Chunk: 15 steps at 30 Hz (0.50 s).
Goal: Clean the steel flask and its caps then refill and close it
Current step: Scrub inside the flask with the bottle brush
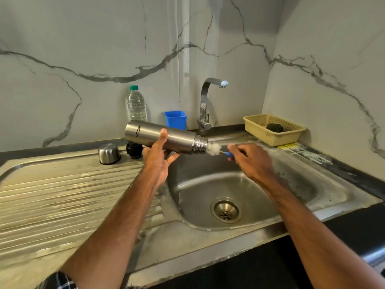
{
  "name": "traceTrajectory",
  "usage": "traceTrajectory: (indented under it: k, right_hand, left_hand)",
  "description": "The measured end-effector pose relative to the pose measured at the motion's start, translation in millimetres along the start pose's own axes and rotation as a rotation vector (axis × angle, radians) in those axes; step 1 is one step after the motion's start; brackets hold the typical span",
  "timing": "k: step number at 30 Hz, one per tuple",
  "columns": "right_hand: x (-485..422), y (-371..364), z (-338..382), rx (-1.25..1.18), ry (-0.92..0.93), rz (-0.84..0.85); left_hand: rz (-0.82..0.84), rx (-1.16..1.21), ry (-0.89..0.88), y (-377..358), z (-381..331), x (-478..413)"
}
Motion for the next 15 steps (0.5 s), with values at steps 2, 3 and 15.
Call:
traceTrajectory:
  k: [2, 3, 15]
  right_hand:
    - [2.4, -18.6, 2.3, -0.138, 0.027, 0.176]
    - [3.6, -26.2, 4.4, -0.149, 0.056, 0.222]
    - [-1.7, -14.1, 29.5, -0.066, 0.292, 0.045]
  left_hand:
    - [-0.025, -0.019, 0.009, 7.2, 0.0, -3.1]
    - [-0.039, -0.022, 0.017, 11.5, 0.9, -4.1]
    - [-0.016, -0.004, -0.004, 14.1, -9.5, -6.0]
Point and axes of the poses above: each hand's wrist, its own x-axis away from the middle knuckle, its own y-axis out of the back of the hand, z = x × y, the point moved 10 cm from there along -x, towards the middle knuckle, and after that the axes turned 12 degrees about -x, right-handed, at the moved point
